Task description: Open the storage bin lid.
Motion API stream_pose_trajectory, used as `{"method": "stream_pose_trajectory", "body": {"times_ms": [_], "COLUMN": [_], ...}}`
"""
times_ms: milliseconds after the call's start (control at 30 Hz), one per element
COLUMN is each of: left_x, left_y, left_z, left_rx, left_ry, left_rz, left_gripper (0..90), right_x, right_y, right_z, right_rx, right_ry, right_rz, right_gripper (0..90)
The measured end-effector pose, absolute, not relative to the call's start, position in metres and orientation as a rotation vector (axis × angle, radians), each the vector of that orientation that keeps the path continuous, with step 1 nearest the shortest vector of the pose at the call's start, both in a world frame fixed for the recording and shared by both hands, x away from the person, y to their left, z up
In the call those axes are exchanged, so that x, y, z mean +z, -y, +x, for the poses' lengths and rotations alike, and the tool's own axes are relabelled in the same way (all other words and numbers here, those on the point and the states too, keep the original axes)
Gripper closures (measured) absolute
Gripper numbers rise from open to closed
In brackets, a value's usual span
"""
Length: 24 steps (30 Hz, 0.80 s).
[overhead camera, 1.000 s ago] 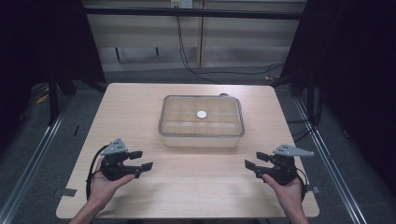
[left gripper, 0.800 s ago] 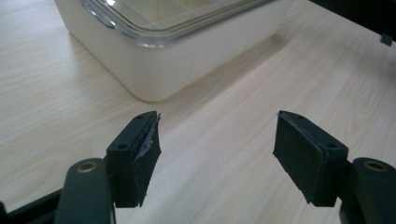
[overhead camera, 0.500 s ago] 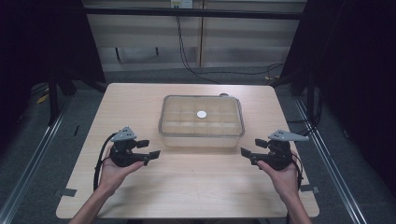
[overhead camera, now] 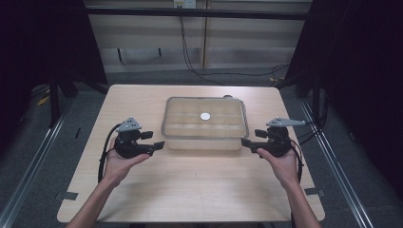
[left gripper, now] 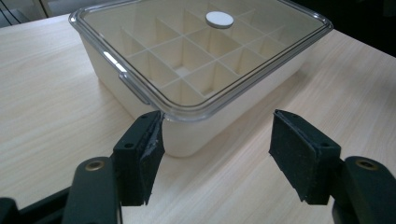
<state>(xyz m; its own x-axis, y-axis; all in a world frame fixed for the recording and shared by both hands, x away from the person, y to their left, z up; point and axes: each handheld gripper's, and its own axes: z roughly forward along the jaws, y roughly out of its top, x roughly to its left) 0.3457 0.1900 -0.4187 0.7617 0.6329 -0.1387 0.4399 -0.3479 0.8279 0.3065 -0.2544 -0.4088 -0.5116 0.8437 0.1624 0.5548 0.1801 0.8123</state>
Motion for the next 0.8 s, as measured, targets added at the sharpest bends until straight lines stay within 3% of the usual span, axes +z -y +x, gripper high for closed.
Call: {"method": "stream_pose_trajectory", "body": {"times_ms": [367,800], "left_x": [-0.410,-0.419], "left_y": [-0.182,-0.168], "left_z": [0.371,0.415], "left_rx": [0.236,0.243], "left_ry": [-0.841,-0.871], "left_rz": [1.936,1.958], "left_gripper": [37.7,34.6], "right_x": [-0.415,-0.417], "right_y": [0.259,0.255], "right_z": [0.330,0.356], "right_rx": [1.281,1.202], "right_ry": [-2.152,-2.161], "right_rz": [1.365,1.359], "right_gripper": [26.6,24.9]}}
